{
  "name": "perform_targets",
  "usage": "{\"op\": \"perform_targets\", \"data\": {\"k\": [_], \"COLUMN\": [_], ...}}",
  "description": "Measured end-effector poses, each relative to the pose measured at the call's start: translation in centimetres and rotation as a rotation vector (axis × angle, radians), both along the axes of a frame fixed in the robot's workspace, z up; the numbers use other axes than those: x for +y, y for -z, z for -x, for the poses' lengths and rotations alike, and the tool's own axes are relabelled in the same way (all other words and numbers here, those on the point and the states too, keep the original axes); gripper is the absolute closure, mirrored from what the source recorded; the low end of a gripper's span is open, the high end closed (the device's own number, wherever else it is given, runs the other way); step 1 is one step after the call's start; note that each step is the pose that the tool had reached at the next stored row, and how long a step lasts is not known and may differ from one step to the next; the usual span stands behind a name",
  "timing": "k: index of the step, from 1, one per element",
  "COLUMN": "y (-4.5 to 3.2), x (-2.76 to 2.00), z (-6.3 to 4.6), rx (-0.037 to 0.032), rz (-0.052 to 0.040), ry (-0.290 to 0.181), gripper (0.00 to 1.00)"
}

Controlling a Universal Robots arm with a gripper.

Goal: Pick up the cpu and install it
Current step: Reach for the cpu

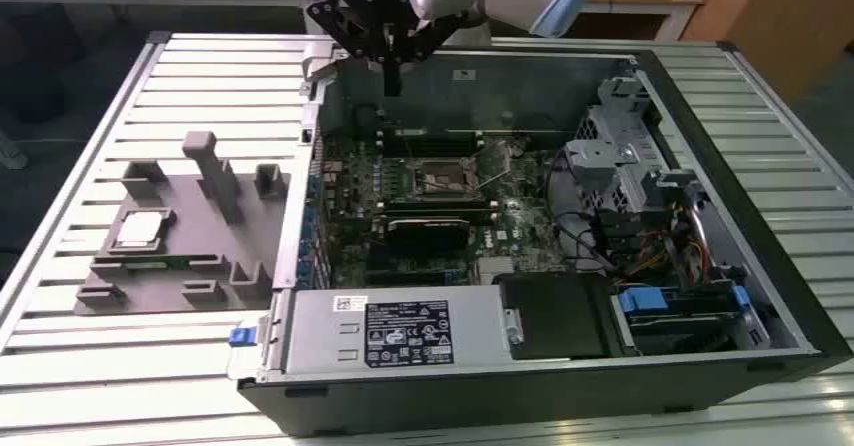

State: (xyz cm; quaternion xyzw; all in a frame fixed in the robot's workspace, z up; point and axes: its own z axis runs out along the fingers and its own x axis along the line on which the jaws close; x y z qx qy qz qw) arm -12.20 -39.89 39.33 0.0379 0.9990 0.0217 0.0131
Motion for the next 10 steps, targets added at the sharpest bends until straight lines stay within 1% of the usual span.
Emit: {"op": "perform_targets", "data": {"k": [10], "y": [0.00], "x": [0.00], "z": [0.06], "rx": [0.0000], "rz": [0.0001], "ry": [0.000], "gripper": [0.89]}}
